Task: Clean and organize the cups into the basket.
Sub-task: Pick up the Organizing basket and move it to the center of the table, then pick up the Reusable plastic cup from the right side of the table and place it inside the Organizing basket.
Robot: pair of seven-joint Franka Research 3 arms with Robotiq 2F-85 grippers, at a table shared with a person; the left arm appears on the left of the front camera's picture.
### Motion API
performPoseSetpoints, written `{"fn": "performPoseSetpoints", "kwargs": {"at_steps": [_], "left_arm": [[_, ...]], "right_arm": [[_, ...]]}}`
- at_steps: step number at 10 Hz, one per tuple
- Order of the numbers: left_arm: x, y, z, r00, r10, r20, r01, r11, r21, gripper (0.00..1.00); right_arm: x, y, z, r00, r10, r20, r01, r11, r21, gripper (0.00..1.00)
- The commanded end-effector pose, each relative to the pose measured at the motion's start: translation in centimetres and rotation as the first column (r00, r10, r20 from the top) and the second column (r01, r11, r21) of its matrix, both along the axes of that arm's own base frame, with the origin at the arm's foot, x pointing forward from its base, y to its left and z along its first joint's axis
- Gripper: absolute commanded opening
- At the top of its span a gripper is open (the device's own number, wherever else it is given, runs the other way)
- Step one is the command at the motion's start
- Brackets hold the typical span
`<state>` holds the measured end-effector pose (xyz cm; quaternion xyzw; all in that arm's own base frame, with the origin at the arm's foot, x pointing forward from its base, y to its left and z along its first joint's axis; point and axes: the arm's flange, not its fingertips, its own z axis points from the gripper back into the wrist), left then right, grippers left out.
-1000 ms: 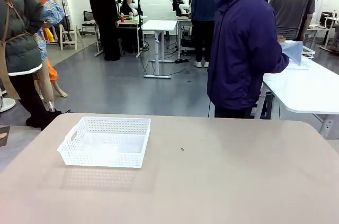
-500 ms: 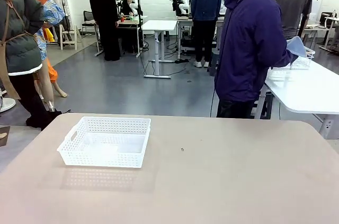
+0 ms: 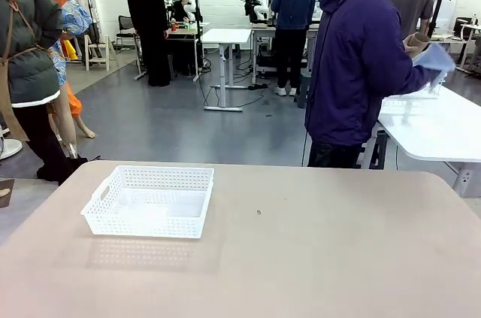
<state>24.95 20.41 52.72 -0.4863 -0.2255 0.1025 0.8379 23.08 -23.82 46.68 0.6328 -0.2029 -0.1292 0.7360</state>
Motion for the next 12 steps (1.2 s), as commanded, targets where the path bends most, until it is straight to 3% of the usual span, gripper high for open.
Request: {"fn": "performPoseSetpoints", "kwargs": {"at_steps": [1, 12], "left_arm": [[0.03, 0.15, 0.16, 1.0, -0.005, 0.026, 0.005, 1.0, -0.007, 1.0], [0.03, 0.15, 0.16, 1.0, -0.005, 0.026, 0.005, 1.0, -0.007, 1.0]], "right_arm": [[0.16, -0.14, 0.2, 1.0, 0.0, 0.026, 0.0, 1.0, 0.008, 1.0], [0.16, -0.14, 0.2, 1.0, 0.0, 0.026, 0.0, 1.0, 0.008, 1.0]]}}
